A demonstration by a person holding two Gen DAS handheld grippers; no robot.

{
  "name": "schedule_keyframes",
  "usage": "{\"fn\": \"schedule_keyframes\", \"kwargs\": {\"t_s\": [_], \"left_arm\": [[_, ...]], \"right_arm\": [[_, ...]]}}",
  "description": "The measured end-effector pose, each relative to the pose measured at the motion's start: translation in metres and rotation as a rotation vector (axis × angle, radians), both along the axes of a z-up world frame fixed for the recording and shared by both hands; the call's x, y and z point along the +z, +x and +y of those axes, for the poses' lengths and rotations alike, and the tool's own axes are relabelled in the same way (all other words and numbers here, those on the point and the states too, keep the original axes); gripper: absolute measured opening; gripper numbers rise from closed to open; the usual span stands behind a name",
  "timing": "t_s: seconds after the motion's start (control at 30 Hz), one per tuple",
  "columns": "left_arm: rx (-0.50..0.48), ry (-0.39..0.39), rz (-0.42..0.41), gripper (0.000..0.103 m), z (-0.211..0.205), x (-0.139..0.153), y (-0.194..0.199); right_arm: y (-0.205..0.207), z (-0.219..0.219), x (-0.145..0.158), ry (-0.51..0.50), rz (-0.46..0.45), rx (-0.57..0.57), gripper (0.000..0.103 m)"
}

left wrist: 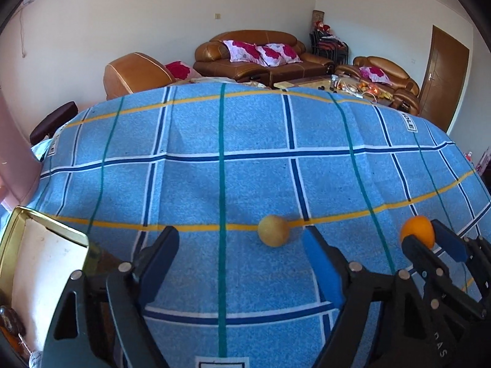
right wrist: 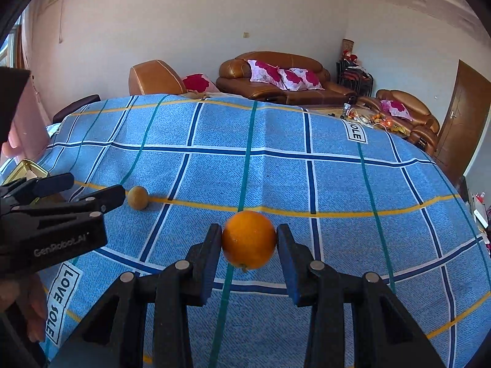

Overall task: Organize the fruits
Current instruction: 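Grasp the small tan round fruit with the left tool while the right holds its orange, then carry the tan fruit toward the gold tray with the left tool while the right carries the orange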

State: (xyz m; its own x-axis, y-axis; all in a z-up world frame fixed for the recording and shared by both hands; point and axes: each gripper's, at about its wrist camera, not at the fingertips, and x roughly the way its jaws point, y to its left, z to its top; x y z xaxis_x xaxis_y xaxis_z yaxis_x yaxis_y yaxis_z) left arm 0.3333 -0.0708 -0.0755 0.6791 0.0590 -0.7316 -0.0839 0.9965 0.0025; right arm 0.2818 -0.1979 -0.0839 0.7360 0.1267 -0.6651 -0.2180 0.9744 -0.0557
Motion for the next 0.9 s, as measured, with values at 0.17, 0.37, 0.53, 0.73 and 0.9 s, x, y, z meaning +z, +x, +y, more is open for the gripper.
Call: {"fn": "schedule_keyframes", "kwargs": {"t_s": [0.17, 0.37, 0.53, 0.73, 0.9], "left_arm": [[-0.015, -0.025, 0.062, 0.078, -0.002, -0.012, 0.022], [-0.042, -0.031, 0.086, 0.055, -0.007, -0.024, 0.025], [-0.061, -0.033, 0.075, 0.04, -0.008, -0.023, 0.025], [-0.105, -0.066, 0.071, 0.027, -0.006, -0.021, 0.011], [-0.126, -0.076, 0.061, 0.027, -0.006, -0.019, -0.008]], "right_arm": [[0.0, -0.004, -0.003, 0.011, 0.007, 0.0, 0.039], [-0.004, -0.005, -0.003, 0.015, 0.0, 0.002, 0.039], [-0.006, -0.01, -0.001, 0.042, -0.01, -0.003, 0.039], [-0.009, -0.008, 0.001, 0.041, -0.027, 0.01, 0.039], [-0.012, -0.007, 0.002, 0.049, -0.04, 0.022, 0.039]]}}
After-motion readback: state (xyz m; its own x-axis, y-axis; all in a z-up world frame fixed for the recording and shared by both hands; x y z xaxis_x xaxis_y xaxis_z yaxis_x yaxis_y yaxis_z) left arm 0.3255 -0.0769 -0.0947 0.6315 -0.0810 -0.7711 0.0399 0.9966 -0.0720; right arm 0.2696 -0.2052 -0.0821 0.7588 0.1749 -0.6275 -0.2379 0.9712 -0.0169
